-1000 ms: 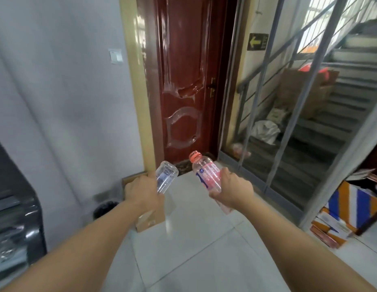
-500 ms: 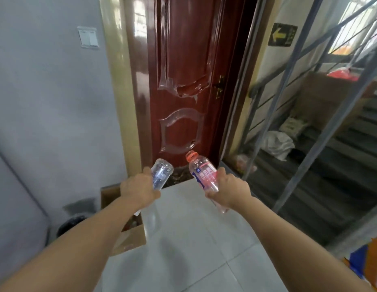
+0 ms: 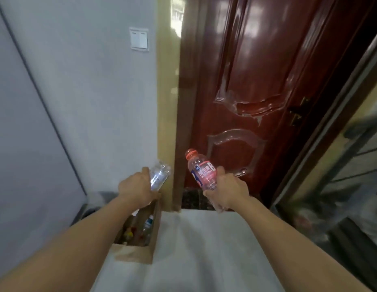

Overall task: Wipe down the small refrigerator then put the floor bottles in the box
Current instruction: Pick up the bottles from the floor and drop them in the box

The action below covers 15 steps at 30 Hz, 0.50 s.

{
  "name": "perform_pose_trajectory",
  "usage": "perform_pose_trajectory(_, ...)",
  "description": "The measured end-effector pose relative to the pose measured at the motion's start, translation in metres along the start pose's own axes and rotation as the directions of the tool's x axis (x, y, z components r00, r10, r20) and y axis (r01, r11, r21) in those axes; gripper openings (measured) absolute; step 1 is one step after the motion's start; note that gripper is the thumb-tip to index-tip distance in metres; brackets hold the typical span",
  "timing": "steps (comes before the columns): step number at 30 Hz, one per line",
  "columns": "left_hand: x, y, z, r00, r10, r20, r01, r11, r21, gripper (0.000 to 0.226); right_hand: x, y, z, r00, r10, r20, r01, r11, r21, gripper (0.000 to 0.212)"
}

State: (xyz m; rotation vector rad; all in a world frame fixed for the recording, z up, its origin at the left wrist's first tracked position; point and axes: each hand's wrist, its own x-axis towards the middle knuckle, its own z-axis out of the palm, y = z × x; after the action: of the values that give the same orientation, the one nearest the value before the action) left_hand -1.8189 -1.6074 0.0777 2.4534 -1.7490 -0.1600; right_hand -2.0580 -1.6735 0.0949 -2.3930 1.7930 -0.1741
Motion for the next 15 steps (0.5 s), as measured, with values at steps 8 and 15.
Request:
perform_pose_trajectory(8, 0.031, 0.001, 0.017, 0.954, -0.300, -0.026, 0.301, 0.953, 0.042, 0.059, 0.113, -0.003, 0.013, 0.951, -0.273, 0.148, 0.271, 0.962, 0.032, 0.062)
perform_pose_trajectory(15, 0.087, -0.038, 0.033, 0.836, -0.548, -0.025, 0.548, 0.837, 0.000, 0.057, 0.204, -0.051, 0.050, 0.876, -0.449, 0.173, 0.451, 0.892, 0.034, 0.065)
